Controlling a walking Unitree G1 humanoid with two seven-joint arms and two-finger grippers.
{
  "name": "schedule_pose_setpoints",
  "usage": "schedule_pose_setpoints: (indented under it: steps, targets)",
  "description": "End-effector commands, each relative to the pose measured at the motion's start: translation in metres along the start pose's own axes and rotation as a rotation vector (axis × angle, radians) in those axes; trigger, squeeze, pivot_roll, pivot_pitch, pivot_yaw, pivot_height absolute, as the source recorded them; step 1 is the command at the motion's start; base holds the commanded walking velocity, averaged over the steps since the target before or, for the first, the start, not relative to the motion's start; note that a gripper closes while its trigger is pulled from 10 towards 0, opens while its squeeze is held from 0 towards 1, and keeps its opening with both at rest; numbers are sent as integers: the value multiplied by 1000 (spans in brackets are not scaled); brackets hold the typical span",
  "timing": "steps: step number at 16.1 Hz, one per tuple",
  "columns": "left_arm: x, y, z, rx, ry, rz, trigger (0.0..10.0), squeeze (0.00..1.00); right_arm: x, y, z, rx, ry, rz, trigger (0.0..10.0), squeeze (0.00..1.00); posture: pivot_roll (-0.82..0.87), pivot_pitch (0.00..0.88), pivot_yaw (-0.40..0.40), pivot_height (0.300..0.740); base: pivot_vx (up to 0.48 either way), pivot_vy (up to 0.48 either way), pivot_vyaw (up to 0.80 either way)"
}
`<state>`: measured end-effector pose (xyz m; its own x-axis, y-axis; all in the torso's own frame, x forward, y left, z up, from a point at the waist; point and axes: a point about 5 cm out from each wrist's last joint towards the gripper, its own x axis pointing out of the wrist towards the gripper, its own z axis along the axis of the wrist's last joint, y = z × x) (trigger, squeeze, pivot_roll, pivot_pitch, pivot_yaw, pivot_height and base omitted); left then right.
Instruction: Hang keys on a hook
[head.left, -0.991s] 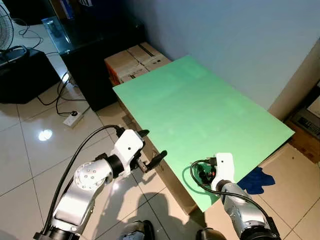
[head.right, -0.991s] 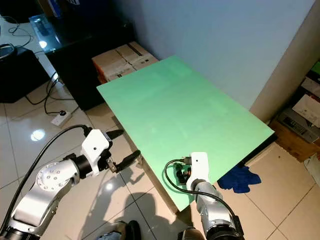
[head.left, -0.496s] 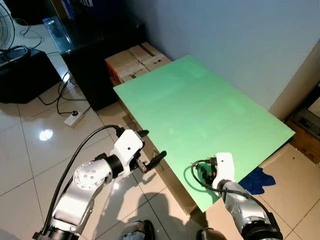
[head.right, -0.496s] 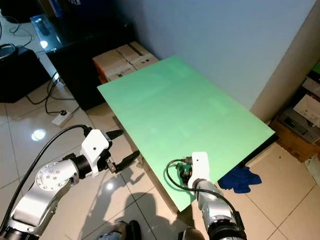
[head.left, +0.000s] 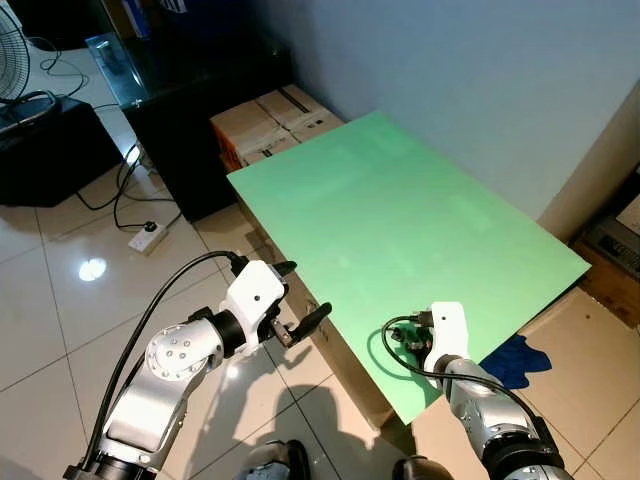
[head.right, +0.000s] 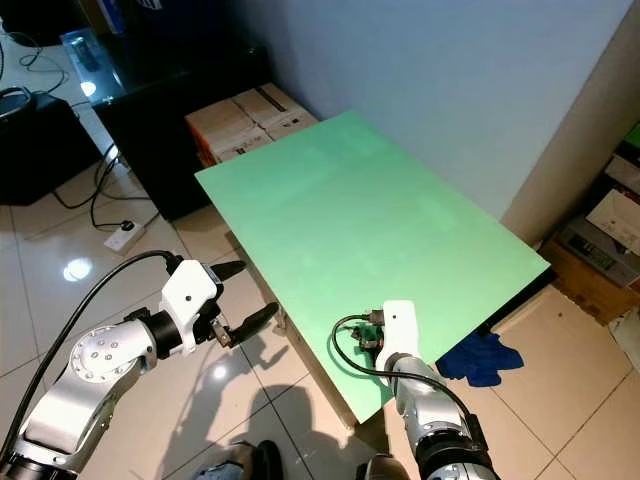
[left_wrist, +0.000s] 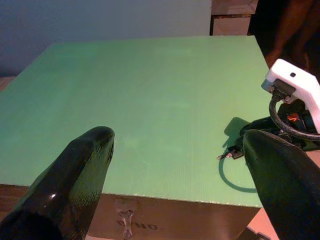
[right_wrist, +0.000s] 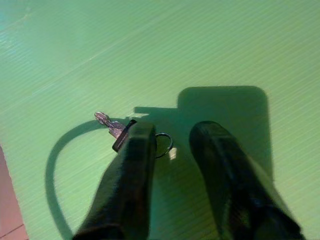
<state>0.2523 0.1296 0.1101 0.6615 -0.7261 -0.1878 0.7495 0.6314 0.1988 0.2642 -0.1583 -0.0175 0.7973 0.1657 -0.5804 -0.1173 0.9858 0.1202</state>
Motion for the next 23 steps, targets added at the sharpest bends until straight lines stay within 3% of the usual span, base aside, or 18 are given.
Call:
schedule_pose_setpoints:
  steps: [1,9,12,13,20,22,23]
  targets:
    - [-5,2,-1,0,10,5,10000,0,0,0,-2,14,6,2,3176,0,2,122,100,740,0,0,0]
    - [-6,5,-1,12,18,6,10000,0,1,-3,0,20,-3,-5,2588,0,5,118,106,740,0,0,0]
    - [-6,6,-1,18,20,8,10000,0,2,-6,3,21,-13,-14,1922,0,5,109,107,740,0,0,0]
    - [-7,6,-1,19,20,9,10000,0,2,-6,6,25,-26,-17,0,0,2,109,108,740,0,0,0]
    - [-5,16,4,13,-14,50,10000,0,-12,-24,51,27,-282,-95,0,0,-28,72,105,740,0,0,0]
    - [-4,22,6,22,-23,79,10000,0,-18,-28,62,-59,-322,-104,0,0,-32,73,97,740,0,0,0]
    - [-4,22,6,22,-23,79,10000,0,-18,-28,62,-59,-322,-104,0,0,-32,73,97,740,0,0,0]
